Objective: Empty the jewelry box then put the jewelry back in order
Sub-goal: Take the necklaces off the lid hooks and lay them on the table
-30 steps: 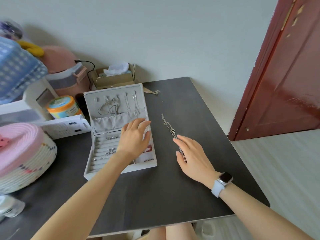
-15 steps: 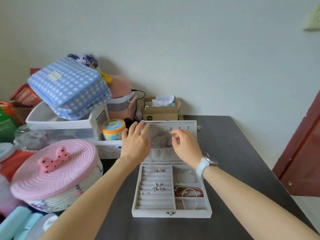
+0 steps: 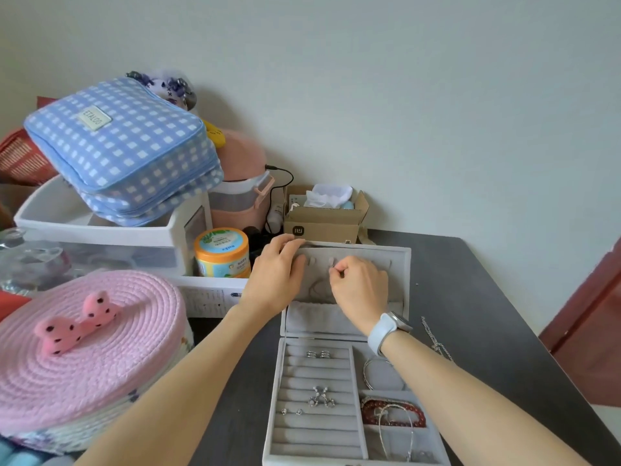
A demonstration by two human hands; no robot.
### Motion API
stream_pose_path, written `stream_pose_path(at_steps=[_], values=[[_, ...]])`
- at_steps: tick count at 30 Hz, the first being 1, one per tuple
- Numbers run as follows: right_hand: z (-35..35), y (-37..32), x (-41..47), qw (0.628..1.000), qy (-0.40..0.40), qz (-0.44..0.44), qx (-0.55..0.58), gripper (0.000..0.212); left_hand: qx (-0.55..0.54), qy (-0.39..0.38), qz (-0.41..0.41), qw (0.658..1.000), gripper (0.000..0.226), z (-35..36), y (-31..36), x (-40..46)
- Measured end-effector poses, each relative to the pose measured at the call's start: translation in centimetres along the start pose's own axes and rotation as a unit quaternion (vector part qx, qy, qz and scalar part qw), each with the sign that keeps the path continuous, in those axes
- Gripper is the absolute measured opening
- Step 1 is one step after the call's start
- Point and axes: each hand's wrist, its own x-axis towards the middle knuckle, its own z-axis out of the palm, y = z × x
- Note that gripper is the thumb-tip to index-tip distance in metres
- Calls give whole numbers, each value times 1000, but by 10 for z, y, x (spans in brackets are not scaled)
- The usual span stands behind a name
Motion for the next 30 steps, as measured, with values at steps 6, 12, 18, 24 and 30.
stream_pose_path(at_steps=[6, 12, 18, 24, 30], values=[[-5, -3, 2, 999, 16, -14, 25, 22, -16, 33, 21, 999, 33, 0, -3, -5], [-39, -22, 25, 989, 40, -89, 115, 14, -16, 29, 5, 999, 37, -3, 2, -7], [-84, -43, 27, 944, -2, -77, 319, 19, -58, 61, -10, 996, 39, -19, 24, -15], [-137, -60, 3, 901, -3, -97, 424, 7, -254, 59, -53, 964, 42, -45, 82, -33], [-186, -42, -43, 875, -14, -58, 481, 17, -339, -73, -59, 936, 42, -64, 145, -71]])
